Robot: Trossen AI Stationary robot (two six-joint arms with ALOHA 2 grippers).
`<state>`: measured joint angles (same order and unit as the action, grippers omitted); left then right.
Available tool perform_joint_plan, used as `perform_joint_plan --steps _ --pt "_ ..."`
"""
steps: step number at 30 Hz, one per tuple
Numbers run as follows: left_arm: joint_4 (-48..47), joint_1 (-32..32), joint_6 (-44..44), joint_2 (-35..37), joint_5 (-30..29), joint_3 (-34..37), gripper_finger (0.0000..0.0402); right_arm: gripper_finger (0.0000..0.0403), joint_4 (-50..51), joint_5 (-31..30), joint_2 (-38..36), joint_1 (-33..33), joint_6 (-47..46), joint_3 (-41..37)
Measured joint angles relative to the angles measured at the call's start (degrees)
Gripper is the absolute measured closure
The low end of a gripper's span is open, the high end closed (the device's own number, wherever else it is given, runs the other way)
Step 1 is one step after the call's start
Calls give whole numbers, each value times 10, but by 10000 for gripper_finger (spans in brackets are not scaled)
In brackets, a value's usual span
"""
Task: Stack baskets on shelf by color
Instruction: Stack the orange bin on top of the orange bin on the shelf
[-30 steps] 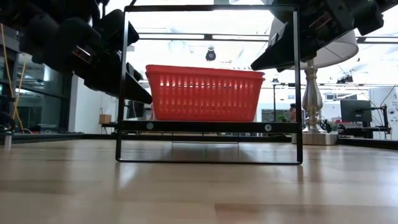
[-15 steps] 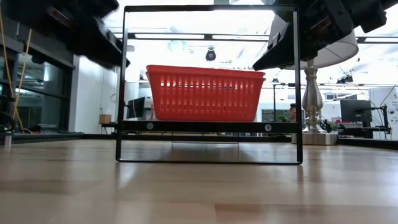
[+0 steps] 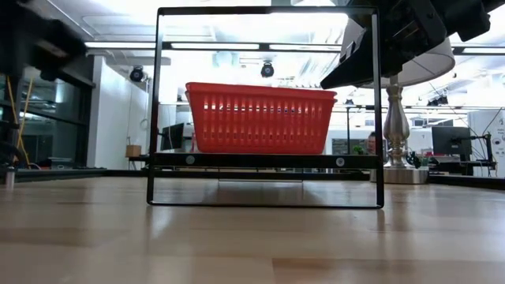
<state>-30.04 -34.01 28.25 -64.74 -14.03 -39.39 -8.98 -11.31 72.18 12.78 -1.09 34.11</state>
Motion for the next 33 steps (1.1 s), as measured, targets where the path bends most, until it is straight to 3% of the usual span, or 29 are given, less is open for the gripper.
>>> perform_joint_plan --steps 10,22,33 --pt "-265 -125 217 -180 63 -155 280 403 -2 1 0 0 -4 0" --pt "-276 -191 316 -219 104 -195 239 403 -3 2 0 0 -4 0" --pt "-290 -192 275 -302 121 -195 238 403 1 5 0 0 -4 0"
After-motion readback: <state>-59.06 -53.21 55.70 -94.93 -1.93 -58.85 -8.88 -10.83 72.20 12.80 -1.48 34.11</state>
